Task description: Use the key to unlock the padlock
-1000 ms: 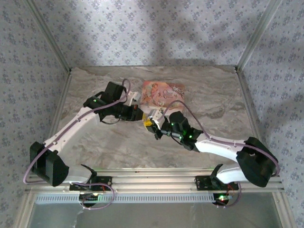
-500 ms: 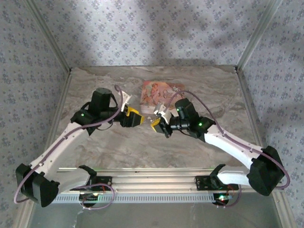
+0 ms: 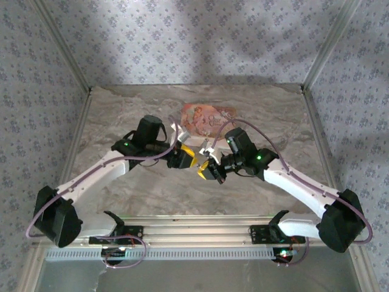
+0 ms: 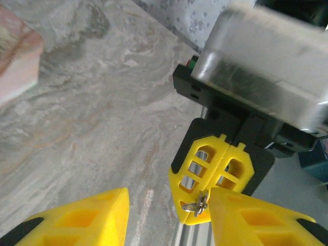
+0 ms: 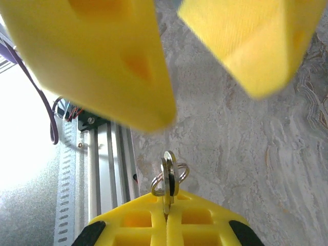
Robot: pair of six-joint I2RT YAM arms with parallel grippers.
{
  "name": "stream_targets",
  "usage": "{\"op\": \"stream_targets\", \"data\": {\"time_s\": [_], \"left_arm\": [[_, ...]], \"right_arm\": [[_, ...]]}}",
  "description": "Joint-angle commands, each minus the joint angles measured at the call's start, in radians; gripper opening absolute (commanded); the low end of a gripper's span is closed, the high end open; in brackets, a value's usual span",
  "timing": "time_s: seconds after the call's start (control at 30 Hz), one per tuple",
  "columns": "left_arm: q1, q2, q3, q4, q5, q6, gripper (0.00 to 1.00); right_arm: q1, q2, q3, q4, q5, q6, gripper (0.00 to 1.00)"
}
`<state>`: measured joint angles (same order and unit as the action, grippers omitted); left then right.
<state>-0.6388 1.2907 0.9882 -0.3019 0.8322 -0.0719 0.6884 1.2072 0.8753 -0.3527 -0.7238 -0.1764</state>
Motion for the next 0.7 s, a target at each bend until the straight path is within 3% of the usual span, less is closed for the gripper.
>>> {"op": "stream_targets", "data": {"time_s": [0.0,0.1,0.2,0.37,0.5,0.67], "left_arm": [[-0.039,0.013,0.049,0.002,-0.002,-0.004,0.47],[-0.05,0.028,0.049,0.005,-0.007,-0.018,0.47],[-0.056,0.034,0.05,0.006,-0.002,-0.021,0.41],[-0.057,0.042,0.06,-0.013,-0.006,-0.017,0.16],[-0.057,0.041,0.061,-0.02,-0.01,-0.024,0.04],[-0.045,0.037,0.034,0.015,-0.061,-0.094,0.0]], "right_arm": [[-0.005,-0.033,0.032,-0.023,-0.027,-0.003,0.0],[-0.005,-0.047,0.024,-0.025,-0.01,-0.003,0.0],[-0.006,-0.062,0.012,-0.023,-0.007,0.004,0.0],[-0.003,-0.077,-0.008,-0.009,-0.006,0.018,0.0],[-0.004,-0.081,-0.019,0.009,0.008,0.039,0.0],[-0.025,-0.143,-0.103,0.154,0.091,0.129,0.37]]}}
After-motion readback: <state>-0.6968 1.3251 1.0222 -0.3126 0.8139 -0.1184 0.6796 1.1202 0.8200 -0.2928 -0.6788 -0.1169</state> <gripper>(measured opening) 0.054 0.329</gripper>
